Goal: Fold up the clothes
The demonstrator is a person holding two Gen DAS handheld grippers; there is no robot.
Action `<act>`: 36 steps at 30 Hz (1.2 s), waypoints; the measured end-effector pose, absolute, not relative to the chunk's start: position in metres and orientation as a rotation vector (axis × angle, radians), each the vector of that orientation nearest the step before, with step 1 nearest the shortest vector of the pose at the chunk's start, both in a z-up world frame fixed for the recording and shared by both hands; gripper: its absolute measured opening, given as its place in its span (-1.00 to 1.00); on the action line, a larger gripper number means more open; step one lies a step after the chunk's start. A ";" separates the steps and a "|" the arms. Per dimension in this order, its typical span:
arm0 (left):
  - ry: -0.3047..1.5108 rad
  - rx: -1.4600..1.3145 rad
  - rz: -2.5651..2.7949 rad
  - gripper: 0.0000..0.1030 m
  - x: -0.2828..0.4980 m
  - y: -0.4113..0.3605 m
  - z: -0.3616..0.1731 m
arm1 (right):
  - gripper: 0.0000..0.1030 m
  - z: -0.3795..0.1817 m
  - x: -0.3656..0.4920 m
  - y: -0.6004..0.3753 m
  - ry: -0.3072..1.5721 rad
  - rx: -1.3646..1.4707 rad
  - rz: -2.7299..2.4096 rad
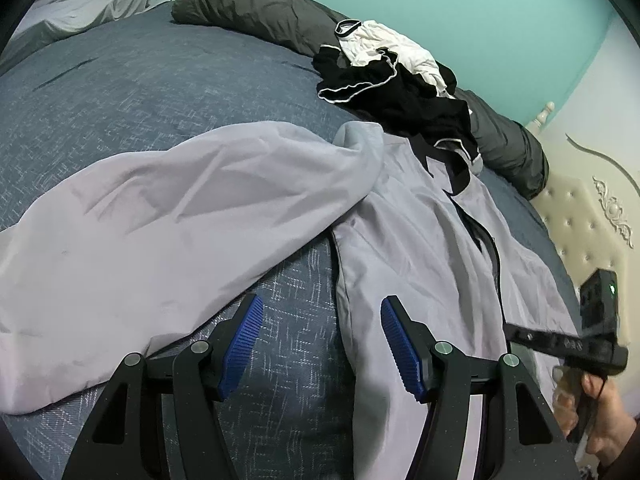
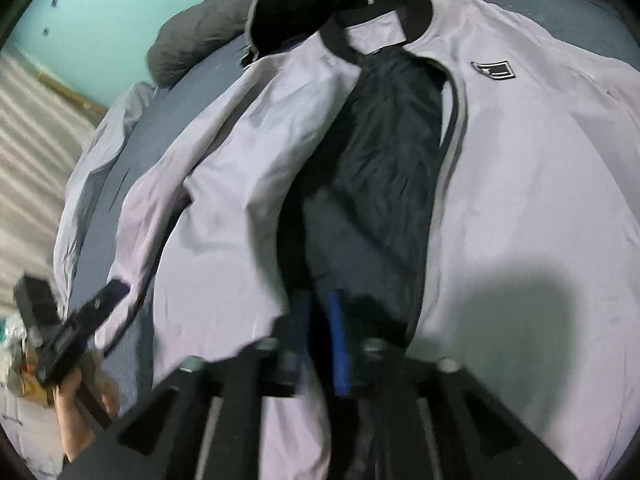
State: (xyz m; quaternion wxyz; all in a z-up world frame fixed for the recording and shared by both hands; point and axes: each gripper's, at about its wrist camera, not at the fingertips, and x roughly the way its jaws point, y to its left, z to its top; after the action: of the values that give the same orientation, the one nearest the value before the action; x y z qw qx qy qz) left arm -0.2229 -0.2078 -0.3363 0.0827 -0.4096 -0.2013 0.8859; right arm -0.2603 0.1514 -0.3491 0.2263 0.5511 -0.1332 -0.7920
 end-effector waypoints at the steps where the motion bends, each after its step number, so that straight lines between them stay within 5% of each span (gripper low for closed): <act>1: -0.604 -1.224 2.645 0.27 -0.222 -0.208 -0.336 | -0.40 -0.348 -0.256 0.148 -0.357 1.510 -2.170; 6: -0.578 -1.217 2.650 0.27 -0.217 -0.205 -0.332 | -0.41 -0.353 -0.236 0.134 -0.319 1.518 -2.140; 11: -0.523 -1.243 2.646 0.27 -0.204 -0.200 -0.333 | -0.96 -0.356 -0.230 0.123 -0.245 1.505 -2.151; 13: -0.504 -1.255 2.641 0.27 -0.196 -0.198 -0.334 | -1.00 -0.354 -0.226 0.120 -0.199 1.488 -2.169; 27: -0.418 -1.279 2.606 0.27 -0.170 -0.178 -0.332 | -0.99 -0.340 -0.225 0.174 -0.224 1.483 -2.320; 32: -0.392 -1.298 2.592 0.27 -0.167 -0.174 -0.337 | -0.68 -0.348 -0.228 0.190 -0.256 1.535 -2.335; 36: -0.398 -1.302 2.589 0.27 -0.169 -0.175 -0.339 | -0.67 -0.354 -0.237 0.186 -0.232 1.555 -2.337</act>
State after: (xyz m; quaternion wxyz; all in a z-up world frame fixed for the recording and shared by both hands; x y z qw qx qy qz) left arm -0.1687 -0.1752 -0.3388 0.1079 -0.4424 -0.1353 0.8800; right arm -0.2375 0.1864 -0.3542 0.1619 0.5448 -0.0813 -0.8188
